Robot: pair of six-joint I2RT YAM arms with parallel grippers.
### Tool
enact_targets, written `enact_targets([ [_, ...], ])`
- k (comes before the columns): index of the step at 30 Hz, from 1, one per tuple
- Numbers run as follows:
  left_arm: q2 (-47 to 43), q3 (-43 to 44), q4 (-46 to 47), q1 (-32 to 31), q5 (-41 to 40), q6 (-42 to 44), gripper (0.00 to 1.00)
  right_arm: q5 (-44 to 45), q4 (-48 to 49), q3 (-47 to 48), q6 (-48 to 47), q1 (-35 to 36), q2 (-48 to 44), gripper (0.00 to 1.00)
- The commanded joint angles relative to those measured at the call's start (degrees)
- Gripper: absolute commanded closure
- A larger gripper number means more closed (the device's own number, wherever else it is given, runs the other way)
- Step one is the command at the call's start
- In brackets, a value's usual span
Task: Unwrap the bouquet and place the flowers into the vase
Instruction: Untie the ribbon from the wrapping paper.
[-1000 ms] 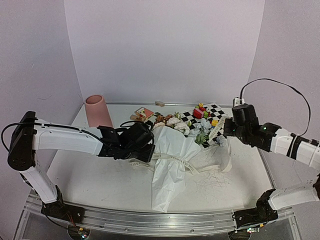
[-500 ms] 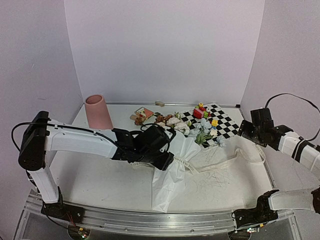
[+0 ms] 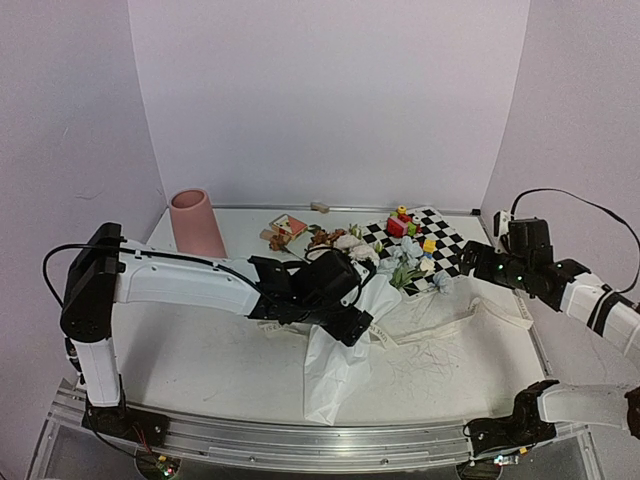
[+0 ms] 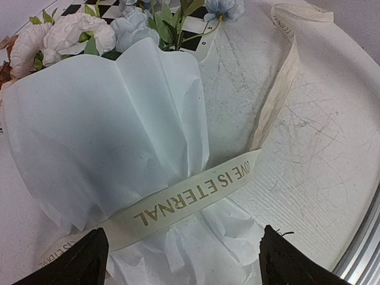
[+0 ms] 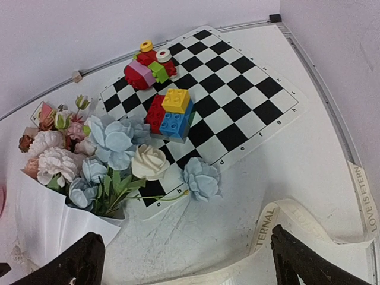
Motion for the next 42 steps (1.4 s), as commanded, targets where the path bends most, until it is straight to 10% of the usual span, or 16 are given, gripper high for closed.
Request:
enact_targets([
  [1, 2.2, 4.62, -2.1, 0.06, 0.14, 5.42, 0.12, -5.13, 3.13, -1.05, -1.92, 0.17, -0.44, 0.02],
  [19, 6.26, 6.84, -5.54, 0.17, -0.4, 38.48, 0.35, -15.04, 7.72, -3.33, -3.42, 0.17, -1.85, 0.02],
  [42, 17.2, 19.4, -5.43, 0.12, -20.69, 40.62, 0.83, -16.06, 10.41, -3.77, -4.3, 0.16, 1.08, 0.02],
])
